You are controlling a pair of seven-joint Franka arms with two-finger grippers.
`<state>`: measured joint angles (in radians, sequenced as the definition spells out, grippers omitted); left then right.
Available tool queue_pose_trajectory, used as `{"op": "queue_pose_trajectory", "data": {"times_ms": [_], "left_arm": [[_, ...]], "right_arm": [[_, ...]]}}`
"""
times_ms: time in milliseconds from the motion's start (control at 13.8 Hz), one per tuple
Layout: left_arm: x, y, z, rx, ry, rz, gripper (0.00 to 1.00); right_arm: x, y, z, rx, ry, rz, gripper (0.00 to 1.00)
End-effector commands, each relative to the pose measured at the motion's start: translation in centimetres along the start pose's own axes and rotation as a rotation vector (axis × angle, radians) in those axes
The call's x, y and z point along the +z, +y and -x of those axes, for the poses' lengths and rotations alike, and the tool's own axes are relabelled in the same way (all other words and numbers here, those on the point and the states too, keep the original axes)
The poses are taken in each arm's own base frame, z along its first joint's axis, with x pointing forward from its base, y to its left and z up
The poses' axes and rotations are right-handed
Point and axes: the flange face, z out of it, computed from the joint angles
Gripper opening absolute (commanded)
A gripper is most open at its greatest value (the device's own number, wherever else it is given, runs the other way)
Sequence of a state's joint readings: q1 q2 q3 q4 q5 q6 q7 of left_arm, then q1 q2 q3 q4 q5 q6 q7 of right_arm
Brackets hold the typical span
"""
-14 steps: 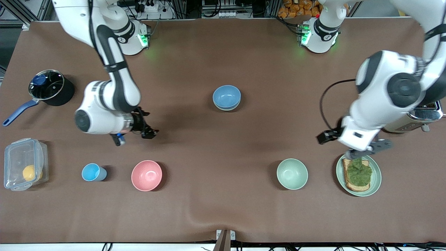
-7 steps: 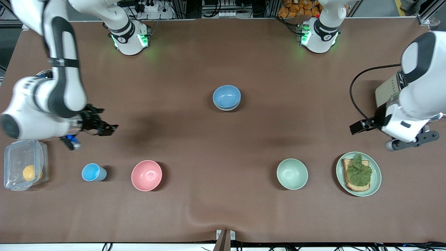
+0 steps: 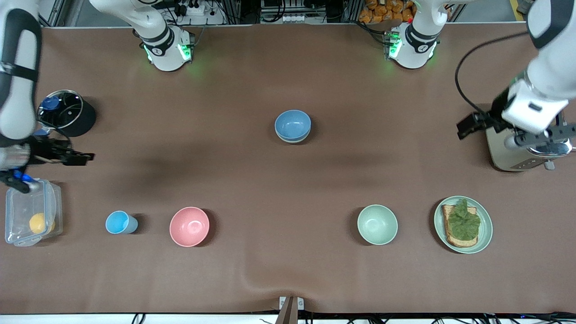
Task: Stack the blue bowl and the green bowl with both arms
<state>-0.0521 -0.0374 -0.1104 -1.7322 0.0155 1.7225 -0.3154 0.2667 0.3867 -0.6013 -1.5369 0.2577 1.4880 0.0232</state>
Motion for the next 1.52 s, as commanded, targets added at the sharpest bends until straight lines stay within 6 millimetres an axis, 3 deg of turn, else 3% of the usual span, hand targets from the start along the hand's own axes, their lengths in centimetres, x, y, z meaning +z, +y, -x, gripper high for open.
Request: {"op": "queue_pose_trajectory", "data": {"times_ms": [0, 217, 289, 434, 578, 723, 1084, 1446], "left_arm": [[-0.3, 0.2, 1.3, 0.035, -0.004, -0.004, 1.0], [-0.6, -0.5, 1.1, 0.175, -0.003, -0.015, 1.0], [-1.2, -0.8, 1.1, 0.206, -0.004, -0.015, 1.0], [-3.2, -2.7, 0.6, 0.265, 0.007, 0.001, 1.0], [-4.4, -3.3, 0.5, 0.274, -0.003, 0.007, 1.0], [-4.5, -3.2, 0.5, 0.281, -0.008, 0.008, 1.0], [-4.3, -3.4, 1.1, 0.289, -0.067, -0.003, 1.0], [-6.0, -4.2, 0.8, 0.307, -0.033, -0.005, 1.0]], "right_arm": [[-5.3, 1.1, 2.4, -0.107, 0.081, -0.023, 1.0], [-10.9, -0.3, 6.8, -0.135, 0.155, -0.017, 1.0], [-12.4, 0.3, 8.0, -0.116, 0.174, -0.035, 1.0], [-14.3, -0.4, 10.1, -0.148, 0.213, -0.046, 1.0], [-15.7, -1.4, 11.9, -0.174, 0.232, -0.015, 1.0], [-17.3, -0.2, 12.6, -0.159, 0.244, -0.03, 1.0], [-17.2, 0.0, 12.4, -0.15, 0.239, -0.031, 1.0], [-18.7, -1.8, 14.2, -0.101, 0.238, 0.006, 1.0]]}}
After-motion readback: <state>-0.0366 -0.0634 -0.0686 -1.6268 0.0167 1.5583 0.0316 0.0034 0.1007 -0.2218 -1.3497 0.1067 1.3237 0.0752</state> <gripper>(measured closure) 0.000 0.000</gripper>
